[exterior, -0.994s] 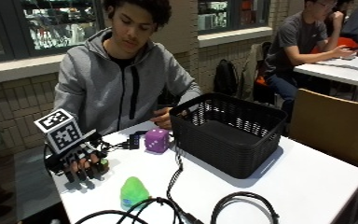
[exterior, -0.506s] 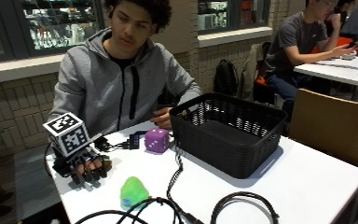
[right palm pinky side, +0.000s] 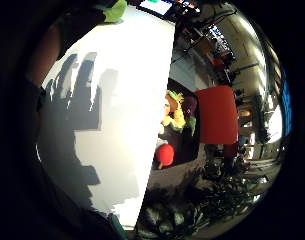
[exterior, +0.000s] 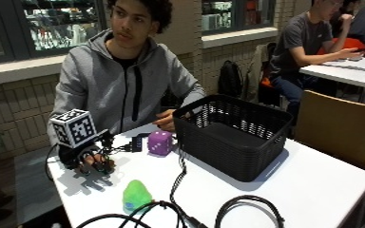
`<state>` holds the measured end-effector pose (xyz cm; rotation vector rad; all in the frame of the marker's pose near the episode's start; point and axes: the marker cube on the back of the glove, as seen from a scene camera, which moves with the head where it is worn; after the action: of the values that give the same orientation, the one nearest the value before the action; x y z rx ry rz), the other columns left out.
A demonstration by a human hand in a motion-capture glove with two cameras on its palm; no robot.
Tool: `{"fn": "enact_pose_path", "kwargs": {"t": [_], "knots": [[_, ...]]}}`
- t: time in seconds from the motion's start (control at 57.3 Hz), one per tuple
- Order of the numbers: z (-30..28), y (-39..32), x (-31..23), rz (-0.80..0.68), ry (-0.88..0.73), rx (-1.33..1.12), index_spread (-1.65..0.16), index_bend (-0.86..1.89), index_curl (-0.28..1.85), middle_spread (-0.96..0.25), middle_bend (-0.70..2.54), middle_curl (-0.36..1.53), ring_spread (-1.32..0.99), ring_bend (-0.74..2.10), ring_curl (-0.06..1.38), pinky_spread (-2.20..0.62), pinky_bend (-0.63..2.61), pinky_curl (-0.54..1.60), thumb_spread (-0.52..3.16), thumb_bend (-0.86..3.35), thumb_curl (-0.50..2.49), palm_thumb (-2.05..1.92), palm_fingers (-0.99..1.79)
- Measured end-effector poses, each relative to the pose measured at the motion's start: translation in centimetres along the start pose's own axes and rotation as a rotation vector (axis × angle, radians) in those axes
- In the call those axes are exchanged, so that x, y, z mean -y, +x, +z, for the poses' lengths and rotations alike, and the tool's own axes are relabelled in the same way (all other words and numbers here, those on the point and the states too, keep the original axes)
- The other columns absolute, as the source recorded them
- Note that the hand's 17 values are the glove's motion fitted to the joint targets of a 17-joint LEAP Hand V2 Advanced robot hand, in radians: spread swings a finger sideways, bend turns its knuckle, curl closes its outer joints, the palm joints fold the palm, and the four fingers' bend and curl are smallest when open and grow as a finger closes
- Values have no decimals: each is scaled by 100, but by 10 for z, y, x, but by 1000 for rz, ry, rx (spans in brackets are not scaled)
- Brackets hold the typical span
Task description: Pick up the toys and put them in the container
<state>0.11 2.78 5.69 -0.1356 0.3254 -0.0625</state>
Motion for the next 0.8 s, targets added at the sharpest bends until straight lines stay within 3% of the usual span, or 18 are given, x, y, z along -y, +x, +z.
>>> {"fn": "enact_pose_path", "kwargs": {"t": [0.349,0.541,0.663,0.802], "knots": [[-73,-33,54,-174,76,32,-14,132,67,-9,41,45,-19,15,8,-2,26,30,159,49,33,45,18],[-124,-112,101,-354,171,-61,-14,135,65,-10,43,47,-20,16,9,-2,23,31,159,52,32,44,18],[-138,-173,126,-562,161,-21,-14,137,64,-11,43,48,-20,17,9,-2,22,32,158,52,31,42,18],[-135,-209,166,-541,149,-38,-14,138,62,-11,42,49,-20,17,10,-2,21,33,158,52,31,40,18]]}}
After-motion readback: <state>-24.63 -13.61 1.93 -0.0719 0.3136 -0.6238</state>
